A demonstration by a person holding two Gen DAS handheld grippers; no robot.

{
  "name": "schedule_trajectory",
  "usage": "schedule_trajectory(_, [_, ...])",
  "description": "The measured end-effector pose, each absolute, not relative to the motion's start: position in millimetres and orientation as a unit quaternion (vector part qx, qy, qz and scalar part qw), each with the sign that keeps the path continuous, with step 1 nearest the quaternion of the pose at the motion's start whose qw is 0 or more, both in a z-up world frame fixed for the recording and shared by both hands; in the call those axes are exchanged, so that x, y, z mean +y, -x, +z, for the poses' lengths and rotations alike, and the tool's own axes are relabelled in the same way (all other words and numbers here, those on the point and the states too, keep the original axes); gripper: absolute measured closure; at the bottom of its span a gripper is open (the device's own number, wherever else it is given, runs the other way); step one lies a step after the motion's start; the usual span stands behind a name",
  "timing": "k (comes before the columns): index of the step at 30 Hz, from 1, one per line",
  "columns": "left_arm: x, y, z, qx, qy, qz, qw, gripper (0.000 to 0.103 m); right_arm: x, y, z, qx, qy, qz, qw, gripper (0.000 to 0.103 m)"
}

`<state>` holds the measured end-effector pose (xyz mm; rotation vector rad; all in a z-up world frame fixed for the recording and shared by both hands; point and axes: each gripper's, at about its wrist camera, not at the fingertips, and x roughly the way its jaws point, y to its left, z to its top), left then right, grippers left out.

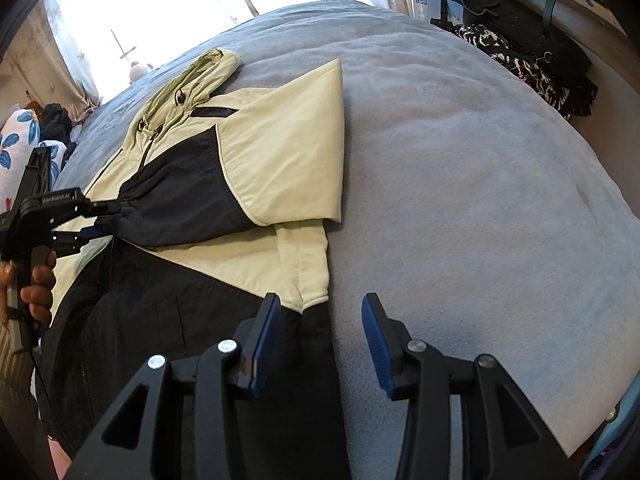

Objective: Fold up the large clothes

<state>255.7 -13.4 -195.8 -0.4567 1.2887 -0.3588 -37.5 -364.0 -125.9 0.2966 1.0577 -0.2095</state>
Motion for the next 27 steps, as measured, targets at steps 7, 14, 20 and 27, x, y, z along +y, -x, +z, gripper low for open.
schedule_trajectory(7, [-30.1, -267.1, -188.3, 0.599, 0.123, -0.12, 0.782, 0.091, -362.0, 33.9, -124.4, 0.504, -0.132, -0.108, 0.847, 0.061])
schedule_trajectory(14, [-43.2, -262.2, -114.3, 0.528, 0.097, -0.143, 0.832, 0.096, -378.6, 14.9, -134.3, 0.515, -0.151, -0.114, 0.836, 0.06])
schedule_trajectory(20, [-37.7, -256.4, -56.9, 0.479, 0.089, -0.15, 0.86, 0.096, -377.3, -20.1, -139.0, 0.517, -0.115, -0.112, 0.841, 0.06])
schedule_trajectory(27, [0.8, -255.6, -15.1, 0.424, 0.112, -0.109, 0.892, 0.096, -359.8, -43.9, -149.9, 0.528, -0.098, -0.081, 0.84, 0.06])
